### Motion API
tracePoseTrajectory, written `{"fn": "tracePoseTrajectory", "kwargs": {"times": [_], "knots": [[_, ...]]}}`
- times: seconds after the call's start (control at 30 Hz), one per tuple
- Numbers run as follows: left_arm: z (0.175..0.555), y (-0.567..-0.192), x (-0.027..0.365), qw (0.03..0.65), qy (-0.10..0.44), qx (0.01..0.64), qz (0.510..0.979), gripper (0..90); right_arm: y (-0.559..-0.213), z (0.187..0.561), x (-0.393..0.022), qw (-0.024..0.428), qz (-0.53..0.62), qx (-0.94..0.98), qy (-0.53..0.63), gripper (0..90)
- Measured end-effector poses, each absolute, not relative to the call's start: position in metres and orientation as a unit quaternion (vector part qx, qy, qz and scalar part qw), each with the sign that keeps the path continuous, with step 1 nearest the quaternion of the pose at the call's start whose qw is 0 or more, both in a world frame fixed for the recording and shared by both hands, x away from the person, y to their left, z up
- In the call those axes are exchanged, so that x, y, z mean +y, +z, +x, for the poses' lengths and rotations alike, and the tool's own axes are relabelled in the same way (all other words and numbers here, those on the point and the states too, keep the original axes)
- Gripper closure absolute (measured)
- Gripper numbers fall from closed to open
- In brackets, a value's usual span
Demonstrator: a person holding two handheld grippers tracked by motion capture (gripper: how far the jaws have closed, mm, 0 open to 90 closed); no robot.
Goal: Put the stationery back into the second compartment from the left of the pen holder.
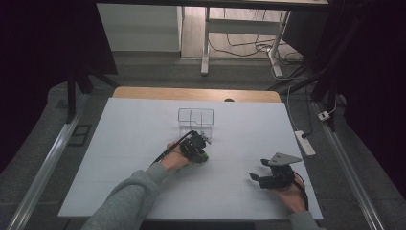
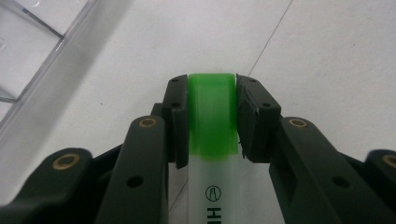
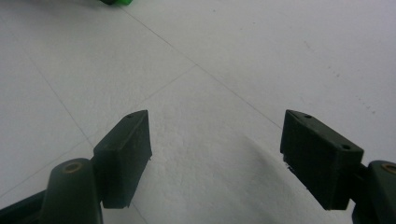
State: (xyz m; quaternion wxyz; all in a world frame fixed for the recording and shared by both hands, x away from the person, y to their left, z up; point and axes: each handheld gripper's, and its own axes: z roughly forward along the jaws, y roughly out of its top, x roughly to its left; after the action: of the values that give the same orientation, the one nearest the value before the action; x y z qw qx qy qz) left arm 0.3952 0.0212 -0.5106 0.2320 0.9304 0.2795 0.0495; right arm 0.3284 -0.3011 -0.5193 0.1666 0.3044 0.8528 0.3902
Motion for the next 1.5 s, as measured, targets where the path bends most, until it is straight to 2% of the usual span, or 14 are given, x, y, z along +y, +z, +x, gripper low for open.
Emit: {"fn": "tracePoseTrajectory", "kwargs": {"times": [1.5], "knots": [[0.374, -0.441, 0.100, 0.391, 0.117, 0.301, 0.862, 66.7, -0.518, 0.328, -0.303, 0.172, 0.306, 0.851, 0.391, 24.2]]}}
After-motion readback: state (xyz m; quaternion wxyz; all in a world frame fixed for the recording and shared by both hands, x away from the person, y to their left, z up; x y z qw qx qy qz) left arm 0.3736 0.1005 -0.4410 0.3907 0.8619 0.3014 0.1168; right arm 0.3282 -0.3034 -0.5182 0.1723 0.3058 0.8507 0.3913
